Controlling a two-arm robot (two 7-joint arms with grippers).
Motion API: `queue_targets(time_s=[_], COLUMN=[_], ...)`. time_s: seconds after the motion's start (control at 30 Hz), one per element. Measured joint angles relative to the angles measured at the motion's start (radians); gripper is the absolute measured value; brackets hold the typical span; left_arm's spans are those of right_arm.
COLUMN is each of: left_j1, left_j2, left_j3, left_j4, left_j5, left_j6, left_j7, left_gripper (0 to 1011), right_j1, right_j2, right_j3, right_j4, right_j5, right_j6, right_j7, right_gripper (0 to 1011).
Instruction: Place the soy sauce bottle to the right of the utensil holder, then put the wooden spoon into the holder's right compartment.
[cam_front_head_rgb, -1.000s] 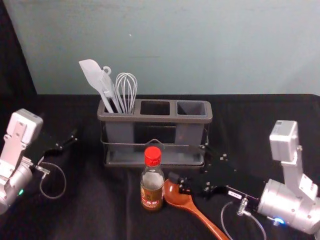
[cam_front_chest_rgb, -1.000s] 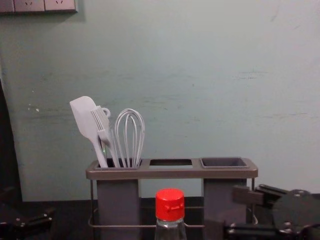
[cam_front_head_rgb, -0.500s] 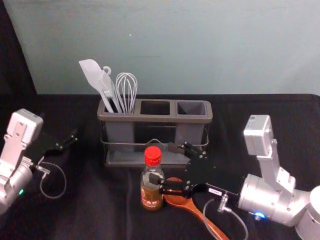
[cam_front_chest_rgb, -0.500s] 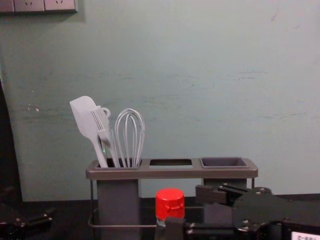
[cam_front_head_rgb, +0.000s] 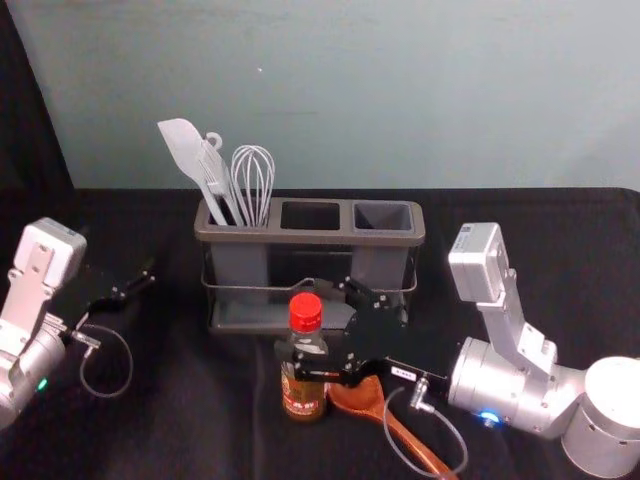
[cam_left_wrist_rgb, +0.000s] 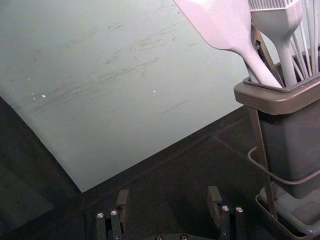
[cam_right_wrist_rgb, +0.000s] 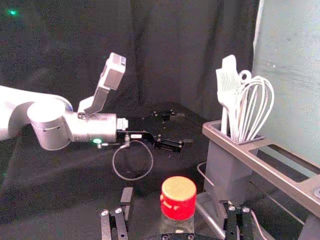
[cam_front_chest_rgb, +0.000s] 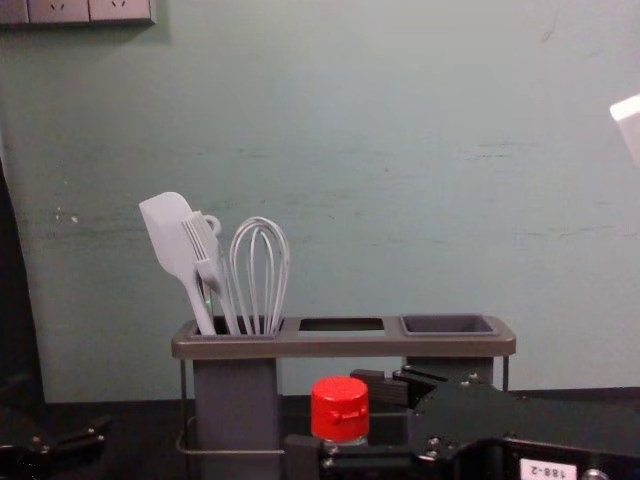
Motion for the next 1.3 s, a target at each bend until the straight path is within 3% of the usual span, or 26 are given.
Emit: queue_targets(time_s=[0.2,0.67,0.9,1.3], left_j1=[0.000,0.000,0.000,0.000], left_j2=[0.000,0.000,0.000,0.000], left_j3=[0.000,0.000,0.000,0.000], left_j4=[0.000,0.000,0.000,0.000], left_j5=[0.000,0.000,0.000,0.000], left_j6=[0.000,0.000,0.000,0.000], left_j7=[0.000,0.000,0.000,0.000], left_gripper=[1012,1011,1012,1012], right_j1=[0.011,0.009,0.008,0.008], right_j2=[-0.018,-0.014,-0.013,-0.012], right_j3=[-0.005,-0.004,-0.003,-0.002], right_j4=[0.019,0.015,0.014,0.013], right_j5=[-0.005,-0.004,-0.003,-0.003], right_j6=[-0.012,-0.012,-0.011,-0.011], right_j7=[-0.002,-0.003,-0.003,-0.003], right_gripper=[1003,994,862,479])
